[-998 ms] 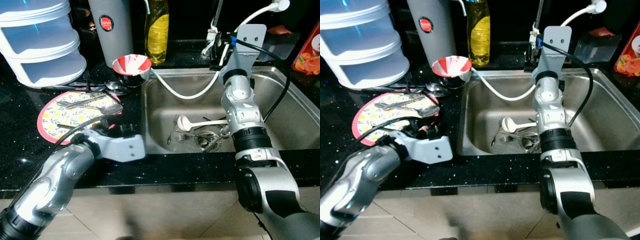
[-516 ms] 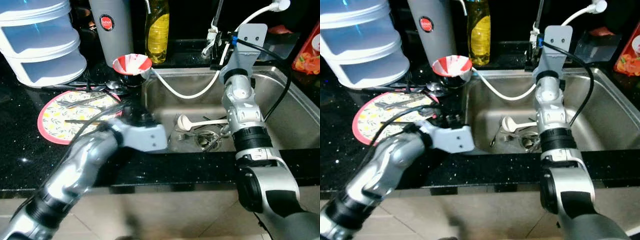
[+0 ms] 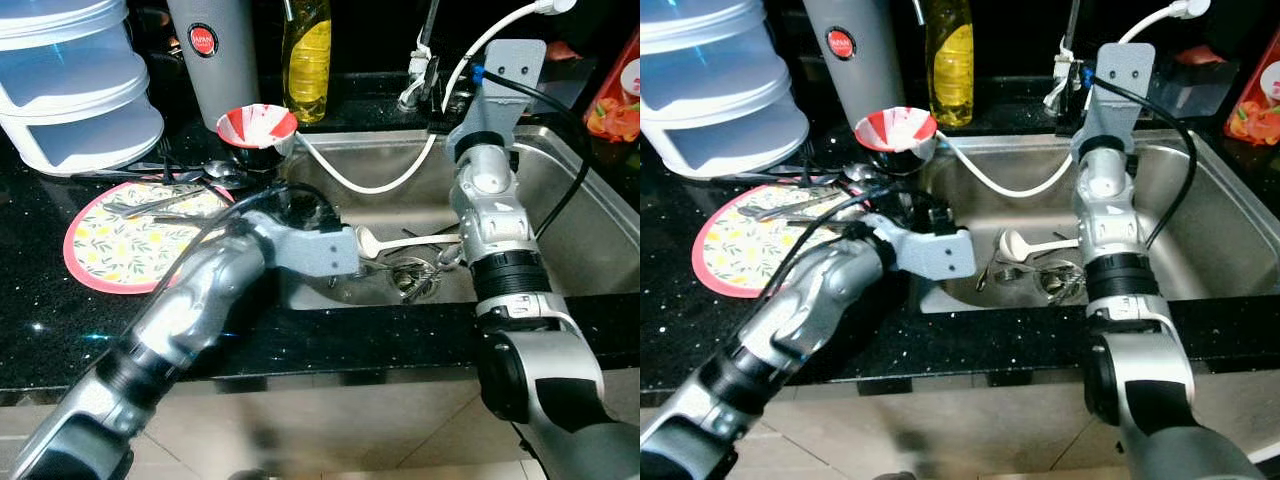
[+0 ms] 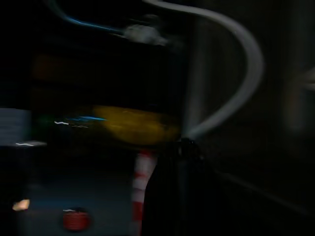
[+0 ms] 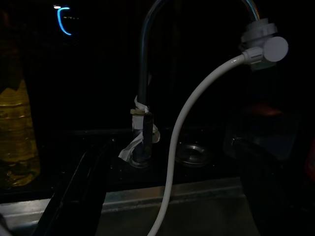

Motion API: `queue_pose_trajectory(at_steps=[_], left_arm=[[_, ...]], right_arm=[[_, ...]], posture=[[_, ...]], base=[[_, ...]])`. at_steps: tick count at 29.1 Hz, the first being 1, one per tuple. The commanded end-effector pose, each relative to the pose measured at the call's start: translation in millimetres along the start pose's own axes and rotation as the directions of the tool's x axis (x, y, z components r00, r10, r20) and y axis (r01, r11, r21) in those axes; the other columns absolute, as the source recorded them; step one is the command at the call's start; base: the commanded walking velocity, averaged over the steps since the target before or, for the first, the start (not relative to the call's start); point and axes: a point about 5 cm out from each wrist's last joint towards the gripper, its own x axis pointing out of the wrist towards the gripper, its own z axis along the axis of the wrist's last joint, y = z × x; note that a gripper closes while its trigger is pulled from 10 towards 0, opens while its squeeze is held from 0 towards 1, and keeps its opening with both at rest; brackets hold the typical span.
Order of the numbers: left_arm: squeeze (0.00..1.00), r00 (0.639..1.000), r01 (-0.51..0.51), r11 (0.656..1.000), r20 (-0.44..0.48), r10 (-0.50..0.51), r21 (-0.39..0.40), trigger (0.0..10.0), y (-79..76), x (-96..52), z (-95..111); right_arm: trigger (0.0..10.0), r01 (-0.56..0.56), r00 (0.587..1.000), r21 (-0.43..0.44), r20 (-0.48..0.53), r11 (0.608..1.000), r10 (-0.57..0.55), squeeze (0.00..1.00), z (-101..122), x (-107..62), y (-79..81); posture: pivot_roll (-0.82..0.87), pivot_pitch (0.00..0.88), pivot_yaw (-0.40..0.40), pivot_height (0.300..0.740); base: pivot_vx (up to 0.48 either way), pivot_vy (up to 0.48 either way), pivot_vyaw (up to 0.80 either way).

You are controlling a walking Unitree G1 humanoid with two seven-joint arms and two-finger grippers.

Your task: Kitchen organization

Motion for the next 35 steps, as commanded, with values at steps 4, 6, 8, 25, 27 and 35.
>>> queue_pose_trajectory(at_steps=[4,6,8,25,27,35], left_arm=[[0.00,0.951,-0.301,0.951,0.089,0.295,0.071,10.0,44.3,19.5,26],[0.00,0.931,-0.347,0.936,0.139,0.336,0.058,10.0,52.2,21.9,34],[0.00,0.918,-0.367,0.929,0.178,0.355,0.043,10.0,56.4,22.3,39],[0.00,0.829,-0.309,0.594,0.095,0.551,-0.743,10.0,111.8,24.5,49],[0.00,0.848,-0.319,0.479,-0.021,0.530,-0.818,10.0,108.5,22.5,31],[0.00,0.646,-0.763,0.259,-0.712,0.274,-0.592,10.0,59.4,-45.4,-88]], right_arm=[[10.0,-0.014,1.000,0.011,-0.002,1.000,0.014,0.00,0,0.0,6.7],[10.0,-0.017,1.000,0.012,-0.002,1.000,0.017,0.00,0,-0.1,7.7],[10.0,-0.017,1.000,0.012,-0.003,1.000,0.017,0.00,0,0.1,7.6],[10.0,0.001,1.000,0.006,-0.007,1.000,-0.001,0.00,-2,-2.2,2.3],[10.0,0.002,1.000,0.005,-0.009,1.000,-0.002,0.00,-3,-3.0,2.1],[10.0,-0.012,0.999,0.006,-0.032,1.000,0.013,0.00,-8,-4.4,4.0]], posture=[[0.14,0.000,0.019,0.740],[0.14,0.000,0.019,0.740],[0.14,0.000,0.019,0.740],[0.12,0.000,0.031,0.740],[0.12,0.000,0.034,0.740],[0.16,0.000,0.010,0.740]], base=[[0.000,0.000,0.00],[0.000,0.000,0.00],[0.000,0.000,0.00],[0.000,0.000,0.00],[0.000,0.000,0.00],[0.000,0.000,0.00]])
